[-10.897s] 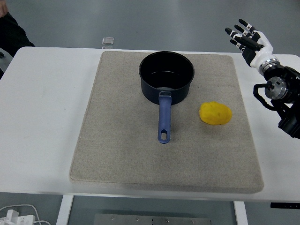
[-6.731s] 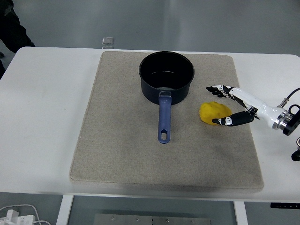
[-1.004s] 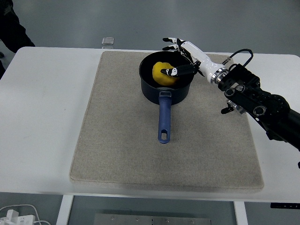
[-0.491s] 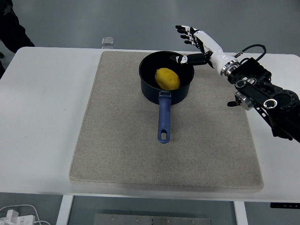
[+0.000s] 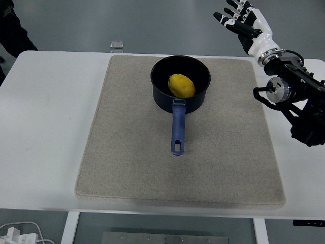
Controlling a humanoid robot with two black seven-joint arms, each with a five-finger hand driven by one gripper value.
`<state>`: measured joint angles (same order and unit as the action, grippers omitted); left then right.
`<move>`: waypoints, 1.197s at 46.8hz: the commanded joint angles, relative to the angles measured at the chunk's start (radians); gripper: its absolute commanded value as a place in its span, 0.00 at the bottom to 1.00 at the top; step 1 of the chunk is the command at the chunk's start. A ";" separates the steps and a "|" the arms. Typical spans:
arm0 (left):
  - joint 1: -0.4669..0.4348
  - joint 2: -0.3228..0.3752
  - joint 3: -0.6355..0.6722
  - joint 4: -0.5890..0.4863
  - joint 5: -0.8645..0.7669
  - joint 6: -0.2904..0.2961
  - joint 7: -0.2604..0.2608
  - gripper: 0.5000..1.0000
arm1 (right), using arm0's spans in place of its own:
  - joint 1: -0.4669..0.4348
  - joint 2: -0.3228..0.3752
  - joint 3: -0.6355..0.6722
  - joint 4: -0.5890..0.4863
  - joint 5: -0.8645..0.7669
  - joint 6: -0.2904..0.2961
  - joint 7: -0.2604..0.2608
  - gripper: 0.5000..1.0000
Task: Put the potato in the blue pot
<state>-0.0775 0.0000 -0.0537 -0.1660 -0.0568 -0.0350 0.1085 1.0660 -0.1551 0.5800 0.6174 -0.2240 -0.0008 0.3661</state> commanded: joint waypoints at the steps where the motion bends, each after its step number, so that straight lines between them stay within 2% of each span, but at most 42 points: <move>1: 0.001 0.000 0.000 0.000 0.000 0.000 0.000 1.00 | -0.004 0.003 0.066 -0.004 0.000 -0.002 -0.001 0.83; 8: 0.001 0.000 0.000 -0.003 0.000 0.000 -0.001 1.00 | -0.031 0.005 0.112 -0.036 0.002 -0.002 -0.001 0.83; 16: 0.001 0.000 0.000 -0.010 0.000 0.000 0.000 1.00 | -0.041 0.006 0.110 -0.093 0.069 -0.004 -0.001 0.83; 25: 0.001 0.000 0.000 -0.010 0.000 0.000 0.000 1.00 | -0.044 0.011 0.103 -0.131 0.071 -0.001 -0.003 0.83; 42: 0.001 0.000 0.000 -0.010 0.000 0.000 0.000 1.00 | -0.064 0.014 0.100 -0.143 0.074 0.007 -0.004 0.83; 56: 0.001 0.000 0.000 -0.009 0.000 0.000 0.000 1.00 | -0.064 0.045 0.100 -0.145 0.072 0.008 -0.004 0.83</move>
<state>-0.0767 0.0000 -0.0537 -0.1764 -0.0564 -0.0353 0.1090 1.0017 -0.1146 0.6804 0.4730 -0.1504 0.0075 0.3620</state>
